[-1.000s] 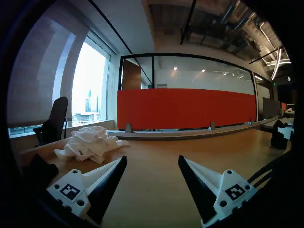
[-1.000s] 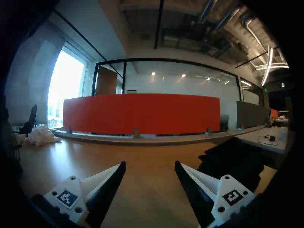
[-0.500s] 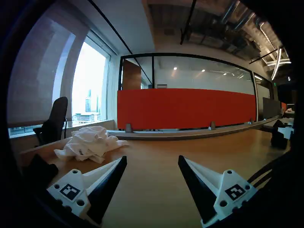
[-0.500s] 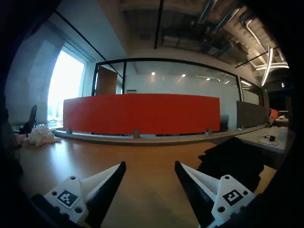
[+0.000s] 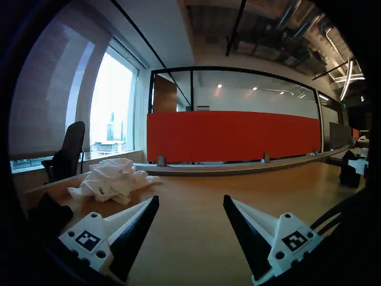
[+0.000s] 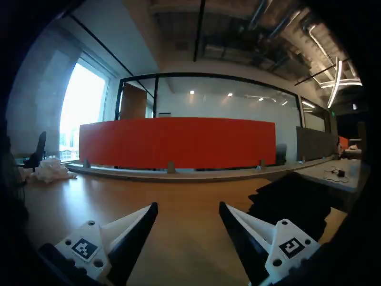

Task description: Fold towel

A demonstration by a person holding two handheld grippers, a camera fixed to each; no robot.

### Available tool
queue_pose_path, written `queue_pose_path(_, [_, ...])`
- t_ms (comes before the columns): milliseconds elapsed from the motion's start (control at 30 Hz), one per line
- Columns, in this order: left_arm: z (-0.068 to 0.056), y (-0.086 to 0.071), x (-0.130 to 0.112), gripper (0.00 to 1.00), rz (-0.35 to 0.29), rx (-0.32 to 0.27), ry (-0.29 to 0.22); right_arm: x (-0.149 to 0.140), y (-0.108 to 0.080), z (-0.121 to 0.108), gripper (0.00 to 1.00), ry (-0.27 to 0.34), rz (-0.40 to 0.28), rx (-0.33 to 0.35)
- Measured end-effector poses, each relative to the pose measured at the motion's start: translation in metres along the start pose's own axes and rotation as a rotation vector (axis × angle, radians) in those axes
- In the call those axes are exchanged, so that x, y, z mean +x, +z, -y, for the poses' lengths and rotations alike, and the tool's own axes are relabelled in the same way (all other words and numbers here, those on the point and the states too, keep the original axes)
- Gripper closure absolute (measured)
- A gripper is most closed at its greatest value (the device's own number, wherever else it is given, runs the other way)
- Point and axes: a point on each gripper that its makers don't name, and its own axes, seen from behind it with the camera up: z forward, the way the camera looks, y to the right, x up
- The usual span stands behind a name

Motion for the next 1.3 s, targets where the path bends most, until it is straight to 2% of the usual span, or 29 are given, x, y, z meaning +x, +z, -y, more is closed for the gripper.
queue_pose_path(1300, [0.0017,-0.0015,0.0037,0.0,0.001,0.0,-0.001,-0.0002,-0.0001,0.0,0.0,0.0,0.0,0.0])
